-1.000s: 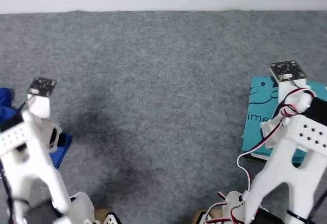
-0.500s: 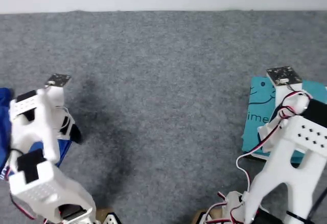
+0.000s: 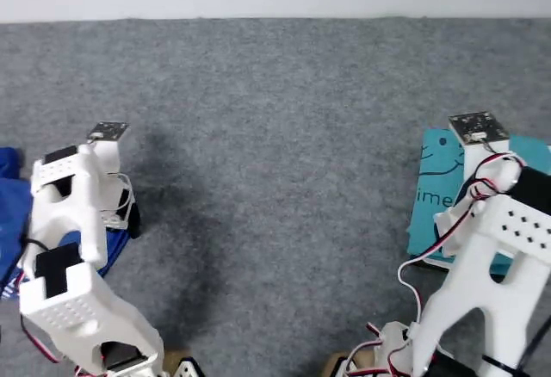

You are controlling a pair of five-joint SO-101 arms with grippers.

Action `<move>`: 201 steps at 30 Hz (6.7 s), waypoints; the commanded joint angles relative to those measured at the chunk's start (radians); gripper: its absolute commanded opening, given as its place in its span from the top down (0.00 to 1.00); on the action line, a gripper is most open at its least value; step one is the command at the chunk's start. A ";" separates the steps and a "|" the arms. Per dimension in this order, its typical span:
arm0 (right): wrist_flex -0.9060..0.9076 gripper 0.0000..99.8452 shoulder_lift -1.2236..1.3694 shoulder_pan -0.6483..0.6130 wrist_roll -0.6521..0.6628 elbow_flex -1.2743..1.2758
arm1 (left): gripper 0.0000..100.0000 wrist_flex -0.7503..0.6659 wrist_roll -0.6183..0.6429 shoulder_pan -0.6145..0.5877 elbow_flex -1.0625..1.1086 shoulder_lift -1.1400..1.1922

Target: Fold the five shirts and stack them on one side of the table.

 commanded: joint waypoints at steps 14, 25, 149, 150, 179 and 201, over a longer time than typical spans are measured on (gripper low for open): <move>0.038 0.99 -0.329 -0.005 -0.002 -0.005 | 0.99 0.158 0.061 0.041 -0.452 -0.542; 0.038 0.99 -0.415 -0.008 -0.002 0.140 | 0.99 0.150 0.057 0.367 -0.802 -0.585; 0.038 0.99 1.121 -0.816 0.012 -1.475 | 0.99 -0.008 -0.092 -0.078 0.415 -1.415; 0.036 0.99 1.101 -0.808 -0.005 -1.502 | 0.99 -0.035 -0.083 -0.077 0.383 -1.415; -0.127 0.99 0.446 -0.579 0.003 -1.858 | 0.99 -0.660 -0.414 0.054 -0.007 -1.409; -0.220 0.99 0.202 -0.575 0.261 -1.858 | 0.99 -0.304 -0.423 0.034 -0.005 -1.493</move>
